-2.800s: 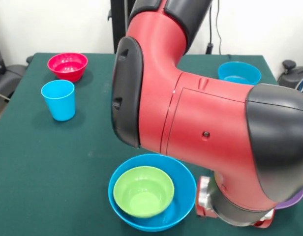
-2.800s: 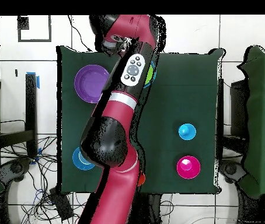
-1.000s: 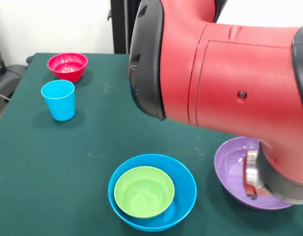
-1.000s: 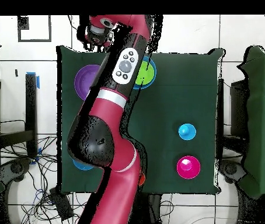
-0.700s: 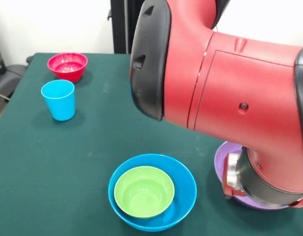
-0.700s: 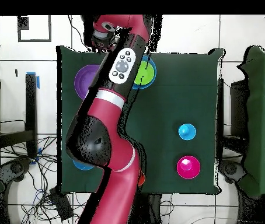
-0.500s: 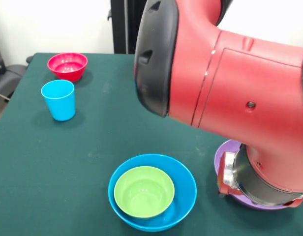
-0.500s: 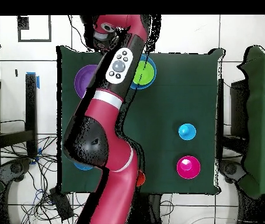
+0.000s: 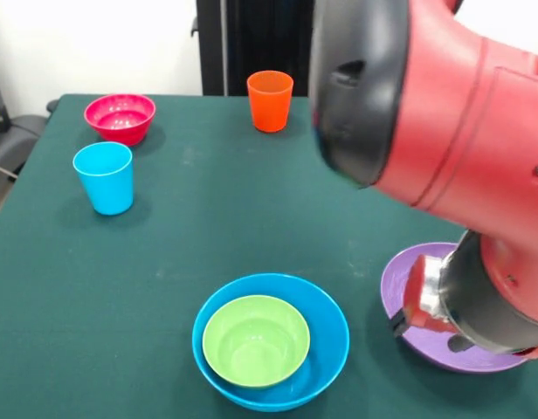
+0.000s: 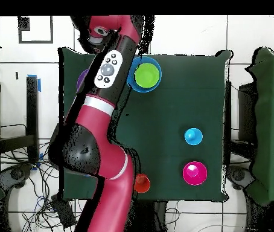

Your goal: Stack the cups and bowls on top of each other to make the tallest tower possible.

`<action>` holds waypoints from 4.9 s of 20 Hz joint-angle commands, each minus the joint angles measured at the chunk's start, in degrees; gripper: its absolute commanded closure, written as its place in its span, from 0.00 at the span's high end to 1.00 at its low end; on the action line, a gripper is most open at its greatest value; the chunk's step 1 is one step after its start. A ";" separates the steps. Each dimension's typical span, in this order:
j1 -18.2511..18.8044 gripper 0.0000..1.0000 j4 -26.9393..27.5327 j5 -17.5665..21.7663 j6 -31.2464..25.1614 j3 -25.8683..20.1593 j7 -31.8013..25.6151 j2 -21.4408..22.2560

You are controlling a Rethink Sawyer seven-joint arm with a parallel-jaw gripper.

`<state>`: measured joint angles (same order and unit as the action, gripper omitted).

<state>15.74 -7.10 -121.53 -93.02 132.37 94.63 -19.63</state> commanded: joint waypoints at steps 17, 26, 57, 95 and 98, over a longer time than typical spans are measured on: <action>-1.14 1.00 3.17 11.59 -2.14 -10.07 -0.27 -8.35; 0.27 1.00 4.00 13.84 0.86 -12.46 -5.18 -10.04; 2.43 0.00 7.85 -6.36 2.49 -28.27 -1.45 -16.07; 8.65 0.00 13.77 -8.44 -6.97 -35.94 -31.18 -12.89; 8.62 0.00 14.08 -9.94 -7.67 -35.75 -34.02 -12.35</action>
<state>23.86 2.56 -129.08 -97.16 96.84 87.91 -34.98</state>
